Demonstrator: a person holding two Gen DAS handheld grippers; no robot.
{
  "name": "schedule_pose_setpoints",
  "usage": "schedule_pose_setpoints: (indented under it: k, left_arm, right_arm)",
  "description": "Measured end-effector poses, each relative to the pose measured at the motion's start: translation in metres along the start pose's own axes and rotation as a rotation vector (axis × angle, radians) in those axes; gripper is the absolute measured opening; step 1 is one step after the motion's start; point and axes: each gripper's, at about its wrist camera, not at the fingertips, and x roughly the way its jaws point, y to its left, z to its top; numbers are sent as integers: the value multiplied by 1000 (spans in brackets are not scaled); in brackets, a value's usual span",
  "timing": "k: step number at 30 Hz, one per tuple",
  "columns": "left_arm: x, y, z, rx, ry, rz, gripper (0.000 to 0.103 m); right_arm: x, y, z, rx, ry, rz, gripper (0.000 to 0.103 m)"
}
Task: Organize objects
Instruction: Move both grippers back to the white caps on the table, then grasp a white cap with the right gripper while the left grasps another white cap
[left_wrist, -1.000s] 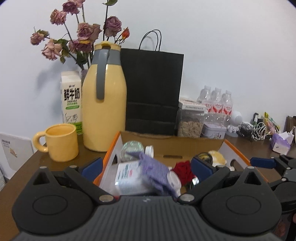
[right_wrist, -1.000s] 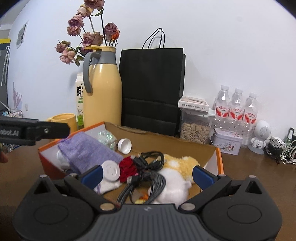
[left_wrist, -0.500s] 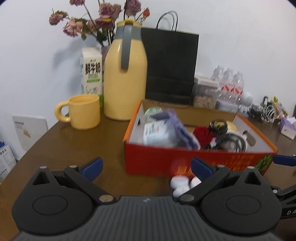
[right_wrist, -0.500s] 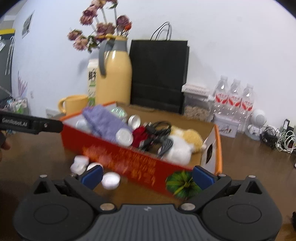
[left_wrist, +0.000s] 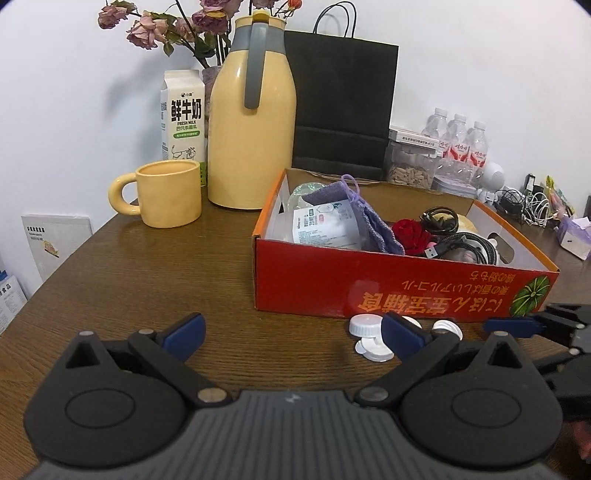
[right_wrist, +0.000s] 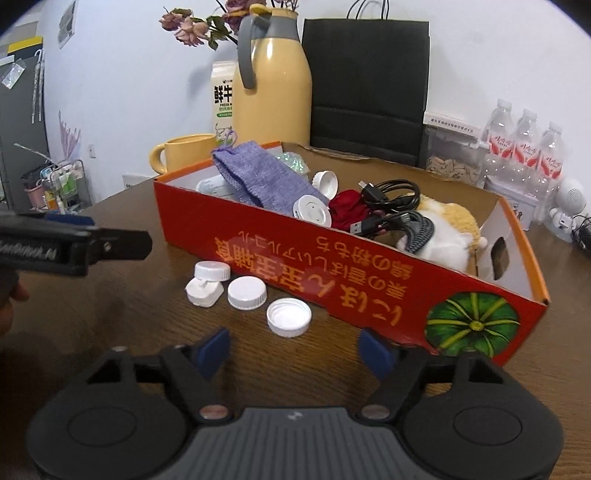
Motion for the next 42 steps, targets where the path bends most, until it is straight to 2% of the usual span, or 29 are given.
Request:
schedule_pose_setpoints:
  k: [5,9,13,24,32,42]
  left_arm:
    - [2,2,-2,-11,12,-15,103]
    - [3,2,-3,-14,14,-23,103]
    - [4,2,-3,-16,12,-24,103]
    - [6,0,-5,-13,10,2,103]
    - [8,-5,-6,6,11,23,103]
    - [18,-21,-7,23,48,37,103]
  right_arm:
    - [11,5,6,12,12,-8,46]
    - [15,8,9,14,6,-14,42]
    - [18,8,10,19,-3,-4,27]
    - [11,7,9,21,-43,14,27]
    - [-5,5,4,-13,-101,-2,27]
    - [-27,-17,-6,-2,-145,-39,27]
